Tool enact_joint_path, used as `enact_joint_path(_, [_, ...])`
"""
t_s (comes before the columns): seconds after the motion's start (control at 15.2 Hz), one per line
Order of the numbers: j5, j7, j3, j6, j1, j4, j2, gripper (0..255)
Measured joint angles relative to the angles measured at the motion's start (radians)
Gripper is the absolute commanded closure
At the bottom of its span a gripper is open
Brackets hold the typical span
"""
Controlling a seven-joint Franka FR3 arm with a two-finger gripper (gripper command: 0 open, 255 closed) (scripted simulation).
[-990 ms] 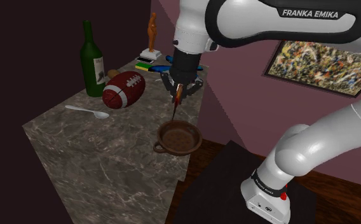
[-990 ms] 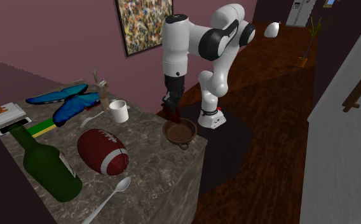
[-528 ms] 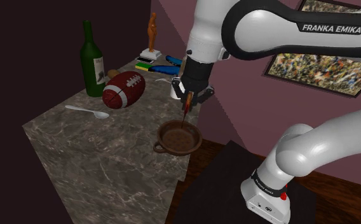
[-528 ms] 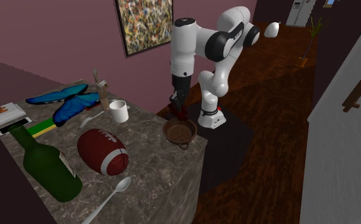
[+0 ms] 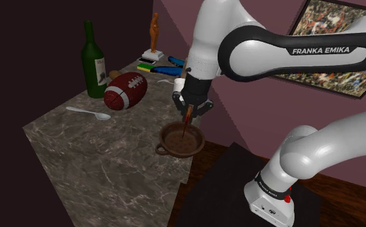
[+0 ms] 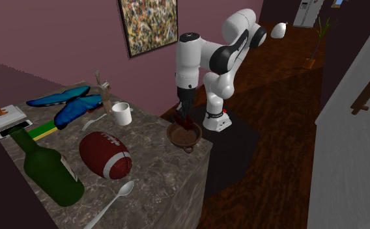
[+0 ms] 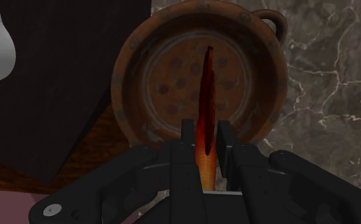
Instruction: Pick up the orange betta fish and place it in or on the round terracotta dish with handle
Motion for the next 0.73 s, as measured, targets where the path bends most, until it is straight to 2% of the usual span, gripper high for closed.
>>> enact_joint_path(0.26, [0.005,-0.001,0.011,0.053,0.001,-0.046,0.008,255])
enact_joint_path(0.66, [0.006,-0.001,0.013,0.064,0.001,-0.054,0.01,255])
enact_joint_path(0.73, [0.006,-0.001,0.013,0.064,0.001,-0.054,0.01,0])
